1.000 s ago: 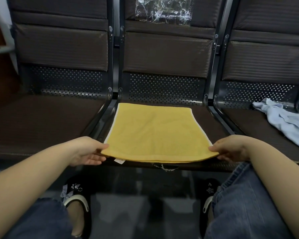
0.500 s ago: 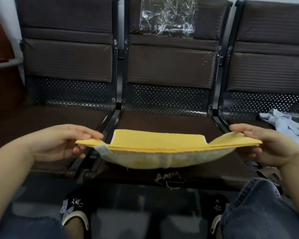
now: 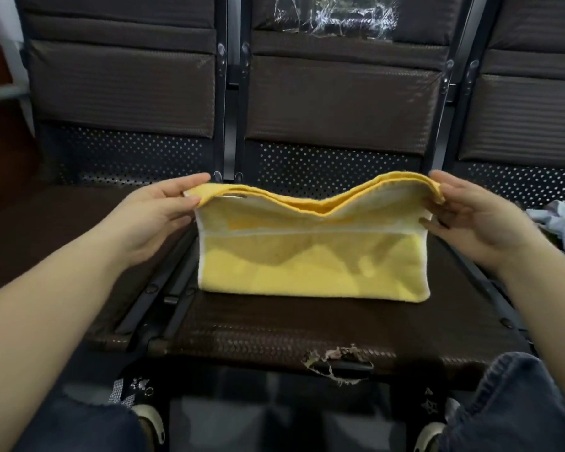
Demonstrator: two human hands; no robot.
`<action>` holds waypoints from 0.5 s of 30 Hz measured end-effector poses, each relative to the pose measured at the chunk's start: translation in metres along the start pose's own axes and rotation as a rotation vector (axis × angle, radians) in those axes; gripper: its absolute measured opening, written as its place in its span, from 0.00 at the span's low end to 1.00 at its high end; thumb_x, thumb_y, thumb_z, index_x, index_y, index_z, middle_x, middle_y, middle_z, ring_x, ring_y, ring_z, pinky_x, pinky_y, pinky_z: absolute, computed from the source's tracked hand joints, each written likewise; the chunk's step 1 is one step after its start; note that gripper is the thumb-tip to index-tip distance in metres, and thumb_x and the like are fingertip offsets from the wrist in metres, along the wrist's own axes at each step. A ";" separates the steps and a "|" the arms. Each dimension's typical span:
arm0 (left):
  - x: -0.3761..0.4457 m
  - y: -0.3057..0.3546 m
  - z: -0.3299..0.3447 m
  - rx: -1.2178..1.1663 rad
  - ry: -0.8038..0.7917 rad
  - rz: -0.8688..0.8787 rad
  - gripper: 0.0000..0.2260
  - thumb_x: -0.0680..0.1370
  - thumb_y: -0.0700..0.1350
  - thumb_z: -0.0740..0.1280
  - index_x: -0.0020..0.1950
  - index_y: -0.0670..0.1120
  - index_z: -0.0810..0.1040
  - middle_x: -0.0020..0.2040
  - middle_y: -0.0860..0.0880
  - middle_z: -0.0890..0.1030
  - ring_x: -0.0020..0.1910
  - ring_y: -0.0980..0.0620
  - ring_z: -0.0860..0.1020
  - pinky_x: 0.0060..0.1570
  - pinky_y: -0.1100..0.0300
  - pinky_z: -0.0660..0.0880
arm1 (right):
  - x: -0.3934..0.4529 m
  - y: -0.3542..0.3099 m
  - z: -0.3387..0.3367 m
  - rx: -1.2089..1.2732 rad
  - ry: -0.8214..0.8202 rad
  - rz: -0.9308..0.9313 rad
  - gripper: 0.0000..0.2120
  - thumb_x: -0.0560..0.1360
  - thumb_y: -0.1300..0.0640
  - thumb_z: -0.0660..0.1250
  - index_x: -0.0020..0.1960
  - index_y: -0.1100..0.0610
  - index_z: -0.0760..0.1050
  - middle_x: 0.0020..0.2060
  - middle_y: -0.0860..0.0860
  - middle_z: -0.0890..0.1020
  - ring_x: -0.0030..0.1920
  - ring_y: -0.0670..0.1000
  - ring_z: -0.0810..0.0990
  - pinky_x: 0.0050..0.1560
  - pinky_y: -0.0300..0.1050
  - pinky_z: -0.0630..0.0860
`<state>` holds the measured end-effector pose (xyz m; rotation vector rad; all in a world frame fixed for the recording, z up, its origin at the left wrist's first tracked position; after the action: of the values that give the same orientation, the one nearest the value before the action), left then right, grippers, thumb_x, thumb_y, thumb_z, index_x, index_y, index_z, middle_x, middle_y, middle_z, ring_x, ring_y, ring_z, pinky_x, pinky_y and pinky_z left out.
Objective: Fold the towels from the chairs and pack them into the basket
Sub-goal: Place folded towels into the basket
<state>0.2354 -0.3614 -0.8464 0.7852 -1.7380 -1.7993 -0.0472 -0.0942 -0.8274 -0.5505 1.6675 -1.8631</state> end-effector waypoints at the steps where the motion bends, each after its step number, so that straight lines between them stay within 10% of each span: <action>1: 0.007 -0.006 0.003 0.070 0.005 -0.014 0.14 0.79 0.36 0.61 0.54 0.53 0.80 0.48 0.56 0.83 0.53 0.58 0.78 0.58 0.59 0.69 | 0.005 0.009 0.000 -0.052 0.024 0.009 0.11 0.78 0.61 0.61 0.54 0.50 0.78 0.44 0.46 0.82 0.50 0.46 0.79 0.56 0.47 0.72; 15: 0.056 -0.082 0.064 0.827 -0.178 -0.213 0.16 0.80 0.43 0.63 0.67 0.54 0.74 0.71 0.48 0.68 0.68 0.48 0.68 0.61 0.59 0.65 | 0.029 0.097 0.012 -0.702 -0.006 0.251 0.10 0.74 0.59 0.70 0.55 0.51 0.81 0.57 0.48 0.74 0.57 0.46 0.69 0.57 0.40 0.63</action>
<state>0.1531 -0.3522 -0.9303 1.1797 -2.6456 -1.2499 -0.0469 -0.1277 -0.9241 -0.5773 2.2609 -1.0697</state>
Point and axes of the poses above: each hand's wrist, its own x-axis towards the middle knuckle, its own z-axis out of the palm, y = z × x, the point moved 6 cm from there along x, towards the middle knuckle
